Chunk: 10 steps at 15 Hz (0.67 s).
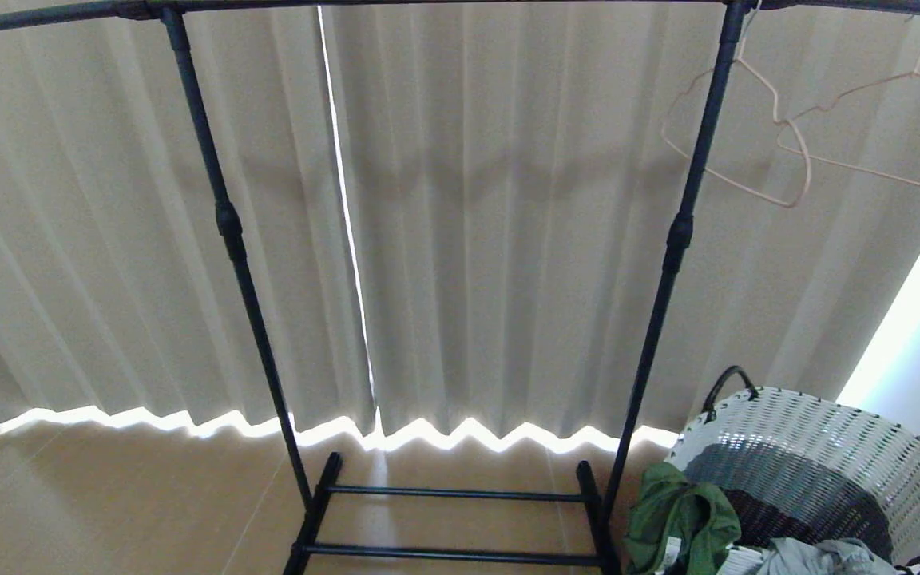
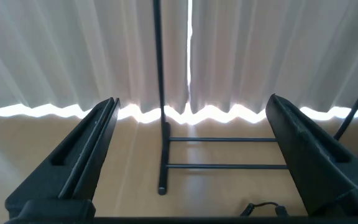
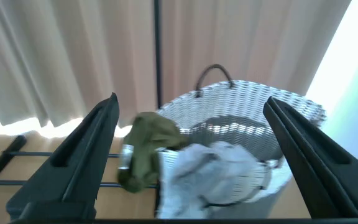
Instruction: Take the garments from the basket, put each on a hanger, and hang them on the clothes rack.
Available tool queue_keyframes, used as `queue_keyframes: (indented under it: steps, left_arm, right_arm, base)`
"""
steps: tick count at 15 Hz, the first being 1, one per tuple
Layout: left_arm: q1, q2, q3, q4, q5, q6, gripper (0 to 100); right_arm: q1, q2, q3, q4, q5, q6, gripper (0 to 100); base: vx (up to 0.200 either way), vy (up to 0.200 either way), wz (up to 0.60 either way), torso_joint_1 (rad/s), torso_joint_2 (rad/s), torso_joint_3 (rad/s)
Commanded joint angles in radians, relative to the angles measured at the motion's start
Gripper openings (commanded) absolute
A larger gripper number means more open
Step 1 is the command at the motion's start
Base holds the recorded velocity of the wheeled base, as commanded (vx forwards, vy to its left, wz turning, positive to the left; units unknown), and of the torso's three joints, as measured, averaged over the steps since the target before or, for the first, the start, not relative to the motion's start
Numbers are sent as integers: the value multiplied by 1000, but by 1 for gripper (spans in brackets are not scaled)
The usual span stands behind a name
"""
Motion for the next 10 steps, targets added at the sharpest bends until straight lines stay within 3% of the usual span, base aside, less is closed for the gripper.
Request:
queue_keyframes:
  steps: [1,10]
  left_arm:
    - [0,0,0,0,0,0,100]
    - [0,0,0,0,2,2,100]
  right_arm:
    - [1,1,0,0,0,0,100]
    - [1,1,-1,0,1,-3,100]
  base:
    - [0,0,0,0,0,0]
    - [0,0,0,0,0,0]
